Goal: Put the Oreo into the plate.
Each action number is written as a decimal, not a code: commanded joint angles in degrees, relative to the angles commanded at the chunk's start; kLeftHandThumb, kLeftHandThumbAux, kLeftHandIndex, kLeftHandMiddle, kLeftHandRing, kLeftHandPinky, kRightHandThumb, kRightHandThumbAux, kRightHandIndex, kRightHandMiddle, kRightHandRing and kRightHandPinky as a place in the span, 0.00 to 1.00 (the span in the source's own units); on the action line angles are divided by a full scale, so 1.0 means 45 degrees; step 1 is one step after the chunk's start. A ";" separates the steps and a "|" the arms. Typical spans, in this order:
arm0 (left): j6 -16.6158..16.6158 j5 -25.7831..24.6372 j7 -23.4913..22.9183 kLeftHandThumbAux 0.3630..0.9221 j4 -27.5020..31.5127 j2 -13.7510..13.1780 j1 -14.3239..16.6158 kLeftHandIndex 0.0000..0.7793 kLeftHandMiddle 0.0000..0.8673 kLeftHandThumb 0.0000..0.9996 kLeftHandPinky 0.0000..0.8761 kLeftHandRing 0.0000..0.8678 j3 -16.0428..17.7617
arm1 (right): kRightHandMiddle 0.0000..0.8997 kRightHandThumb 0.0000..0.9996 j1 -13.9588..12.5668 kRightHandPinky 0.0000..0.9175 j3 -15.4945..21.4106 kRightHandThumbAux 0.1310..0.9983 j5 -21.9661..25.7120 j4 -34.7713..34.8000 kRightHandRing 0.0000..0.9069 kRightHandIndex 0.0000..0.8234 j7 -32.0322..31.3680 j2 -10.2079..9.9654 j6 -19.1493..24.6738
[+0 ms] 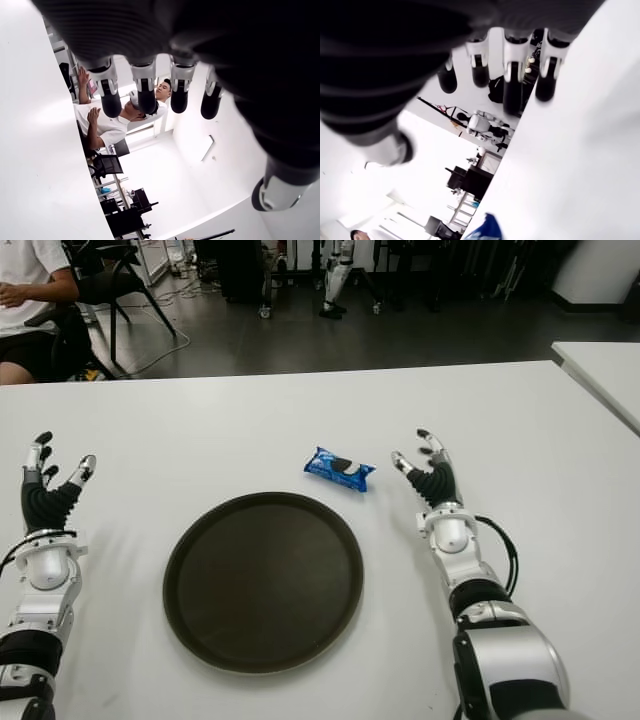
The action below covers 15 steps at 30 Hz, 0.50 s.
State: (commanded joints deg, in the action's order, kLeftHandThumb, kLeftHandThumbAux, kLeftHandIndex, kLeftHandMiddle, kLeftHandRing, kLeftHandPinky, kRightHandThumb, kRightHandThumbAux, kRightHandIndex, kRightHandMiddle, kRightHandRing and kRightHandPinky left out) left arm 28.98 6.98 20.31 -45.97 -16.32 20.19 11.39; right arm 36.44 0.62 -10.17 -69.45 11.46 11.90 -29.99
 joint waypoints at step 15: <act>0.0000 0.0000 0.0000 0.42 0.0000 0.0000 0.0000 0.02 0.00 0.00 0.00 0.00 0.0000 | 0.00 0.00 -0.0073 0.00 0.0156 0.55 0.0134 -0.0109 0.00 0.00 0.0084 -0.0102 -0.0658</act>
State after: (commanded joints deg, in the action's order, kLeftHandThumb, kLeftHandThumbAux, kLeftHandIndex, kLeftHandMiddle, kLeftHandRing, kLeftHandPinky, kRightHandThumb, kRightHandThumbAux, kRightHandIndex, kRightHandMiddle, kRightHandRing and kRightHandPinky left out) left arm 28.98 6.98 20.31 -45.97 -16.32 20.19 11.39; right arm 36.11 1.32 -9.57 -69.94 11.83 11.45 -32.95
